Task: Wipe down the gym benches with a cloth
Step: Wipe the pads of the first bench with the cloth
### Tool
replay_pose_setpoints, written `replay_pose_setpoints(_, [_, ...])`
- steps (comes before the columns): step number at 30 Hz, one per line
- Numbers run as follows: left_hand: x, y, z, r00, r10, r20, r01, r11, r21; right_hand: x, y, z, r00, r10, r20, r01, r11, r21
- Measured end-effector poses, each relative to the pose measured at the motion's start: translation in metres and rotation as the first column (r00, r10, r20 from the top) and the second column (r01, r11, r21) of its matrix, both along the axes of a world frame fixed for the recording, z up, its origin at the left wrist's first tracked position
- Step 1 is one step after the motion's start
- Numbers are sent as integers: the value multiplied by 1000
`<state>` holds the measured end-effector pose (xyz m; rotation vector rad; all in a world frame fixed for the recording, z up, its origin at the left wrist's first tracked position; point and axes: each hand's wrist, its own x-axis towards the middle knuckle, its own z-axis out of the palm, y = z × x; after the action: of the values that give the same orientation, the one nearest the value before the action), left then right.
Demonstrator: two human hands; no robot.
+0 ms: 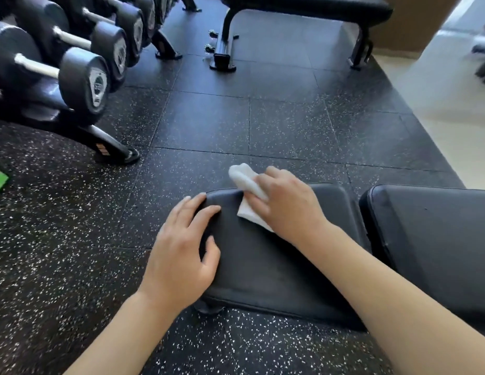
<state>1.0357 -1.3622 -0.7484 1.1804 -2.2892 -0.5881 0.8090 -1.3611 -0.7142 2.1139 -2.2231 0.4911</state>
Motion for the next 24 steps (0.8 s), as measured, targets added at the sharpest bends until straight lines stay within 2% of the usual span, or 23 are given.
replay_pose_setpoints(2, [-3,6,-4,998,57,-26,-57,998,-1,-32,-5,4,987,-162,-11,162,986,32])
replay_pose_setpoints(4, [-3,7,-10,992,92,-91,-91,996,11,-35,-5,6,979,-199,-40,201,979,42])
replay_pose_setpoints(7, [0,0,-17,971,96,-218,-92,995,28,6,11,3,999,-8,-52,8,1000,-4])
replay_pose_setpoints(11, [1,-3,-17,921,120,-371,-86,991,107,58,57,1,969,243,-37,-244,970,-8])
replay_pose_setpoints(17, [1,-2,-23,896,153,-417,-94,983,158,50,101,-8,935,339,-102,-344,938,-46])
replay_pose_setpoints(19, [-1,-3,-23,892,170,-419,-117,982,150,32,92,-10,956,278,-91,-286,954,-90])
replay_pose_setpoints(21, [-3,-2,-23,886,189,-423,-134,979,156,10,75,-4,991,125,-40,-129,986,-106])
replay_pose_setpoints(23, [-3,-2,-23,885,190,-425,-132,978,162,1,61,3,1000,-12,-23,10,998,-57])
replay_pose_setpoints(24, [-3,-2,-23,886,185,-426,-128,979,160,7,59,4,999,-20,-46,18,999,-37])
